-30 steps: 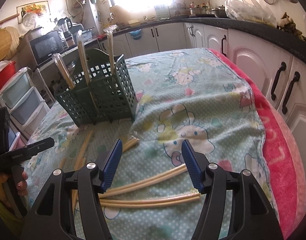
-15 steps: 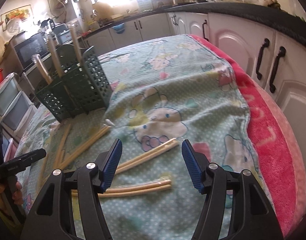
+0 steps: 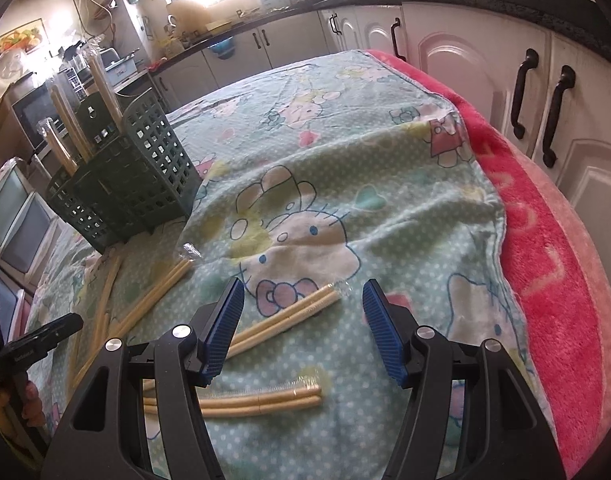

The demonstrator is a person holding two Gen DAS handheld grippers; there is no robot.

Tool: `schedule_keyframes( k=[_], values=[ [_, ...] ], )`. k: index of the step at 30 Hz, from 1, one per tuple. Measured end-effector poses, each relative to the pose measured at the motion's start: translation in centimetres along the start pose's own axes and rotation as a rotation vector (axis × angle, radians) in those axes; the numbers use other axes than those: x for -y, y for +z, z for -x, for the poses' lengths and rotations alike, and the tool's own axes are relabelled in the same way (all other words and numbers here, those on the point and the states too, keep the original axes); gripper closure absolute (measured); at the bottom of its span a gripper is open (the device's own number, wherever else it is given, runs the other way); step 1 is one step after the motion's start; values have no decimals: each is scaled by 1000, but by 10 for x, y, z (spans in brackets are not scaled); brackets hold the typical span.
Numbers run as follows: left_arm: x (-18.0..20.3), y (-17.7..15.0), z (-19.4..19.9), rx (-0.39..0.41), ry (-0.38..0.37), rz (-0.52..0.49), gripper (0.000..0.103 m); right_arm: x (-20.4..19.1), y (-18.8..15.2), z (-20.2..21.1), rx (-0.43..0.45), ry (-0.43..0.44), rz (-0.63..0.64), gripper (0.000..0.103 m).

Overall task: Organize utensils
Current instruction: 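Move both open tools back down toward the chopsticks lying on the cloth, then close the left tool on a chopstick pair while the right tool closes on chopsticks, then lift the left tool's chopsticks over the green holder while the right tool carries its chopsticks there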

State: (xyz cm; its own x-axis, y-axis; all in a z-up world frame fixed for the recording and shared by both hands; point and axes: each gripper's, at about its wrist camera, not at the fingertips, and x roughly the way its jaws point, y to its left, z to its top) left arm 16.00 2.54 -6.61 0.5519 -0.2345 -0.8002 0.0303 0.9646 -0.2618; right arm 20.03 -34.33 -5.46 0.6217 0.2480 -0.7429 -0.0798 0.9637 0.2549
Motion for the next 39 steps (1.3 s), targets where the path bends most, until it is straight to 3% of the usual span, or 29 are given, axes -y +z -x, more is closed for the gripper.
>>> schedule_keyframes(
  k=[9, 14, 19, 22, 27, 39],
  values=[
    [1, 2, -3, -14, 7, -16, 66, 5, 2, -17, -35, 5, -37, 45],
    [-2, 3, -4, -11, 18, -21, 76, 8, 3, -20, -30, -7, -48, 59],
    [-7, 3, -4, -10, 23, -17, 85, 12, 4, -20, -21, -12, -61, 85],
    [-12, 4, -4, -14, 12, -1, 90, 12, 6, -18, -12, -6, -63, 92],
    [-24, 5, -2, -18, -21, 46, 94, 1, 7, -11, 11, 23, -31, 96],
    [-50, 12, 31, 85, 19, 123, 95, -27, 22, 16, 112, 108, 8, 98]
  ],
)
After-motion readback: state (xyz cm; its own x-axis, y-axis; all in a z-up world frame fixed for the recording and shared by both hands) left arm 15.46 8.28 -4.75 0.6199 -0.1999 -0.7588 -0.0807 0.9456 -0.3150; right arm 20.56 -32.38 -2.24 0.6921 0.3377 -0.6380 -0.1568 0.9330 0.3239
